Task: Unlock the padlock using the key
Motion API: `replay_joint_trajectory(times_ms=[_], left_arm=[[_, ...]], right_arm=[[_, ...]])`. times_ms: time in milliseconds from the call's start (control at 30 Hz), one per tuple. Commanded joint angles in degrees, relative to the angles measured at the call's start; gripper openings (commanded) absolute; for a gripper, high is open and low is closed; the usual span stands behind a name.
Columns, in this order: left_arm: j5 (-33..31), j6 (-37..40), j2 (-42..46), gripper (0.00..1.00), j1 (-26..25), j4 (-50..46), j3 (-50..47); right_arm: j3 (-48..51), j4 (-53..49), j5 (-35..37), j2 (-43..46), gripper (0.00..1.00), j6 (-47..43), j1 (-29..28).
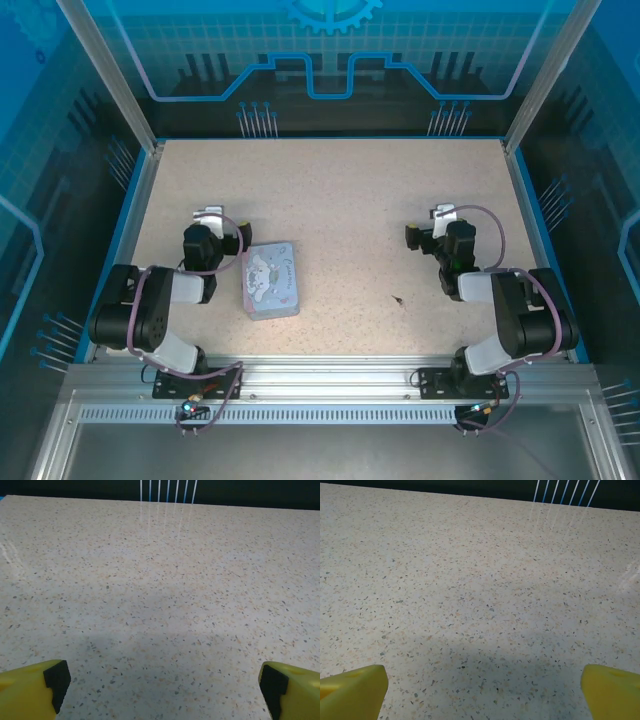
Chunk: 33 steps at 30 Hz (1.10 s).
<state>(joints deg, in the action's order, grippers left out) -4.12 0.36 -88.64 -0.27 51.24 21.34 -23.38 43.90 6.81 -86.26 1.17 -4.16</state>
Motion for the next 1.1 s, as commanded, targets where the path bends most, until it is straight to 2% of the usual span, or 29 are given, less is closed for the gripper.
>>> replay_joint_trajectory(times_ms=[0, 1067], left_arm=[[1.62, -0.36, -0.18, 0.99, 0.36, 0.09, 1.04], [0.85, -0.34, -0.14, 0.99, 0.16, 0.01, 1.17]], right_arm=[[-0.97, -0.04, -0.51, 0.04, 1.00, -0.74, 0.44], [-1.06, -0.14, -1.00, 0.04, 1.00, -0.67, 0.58]])
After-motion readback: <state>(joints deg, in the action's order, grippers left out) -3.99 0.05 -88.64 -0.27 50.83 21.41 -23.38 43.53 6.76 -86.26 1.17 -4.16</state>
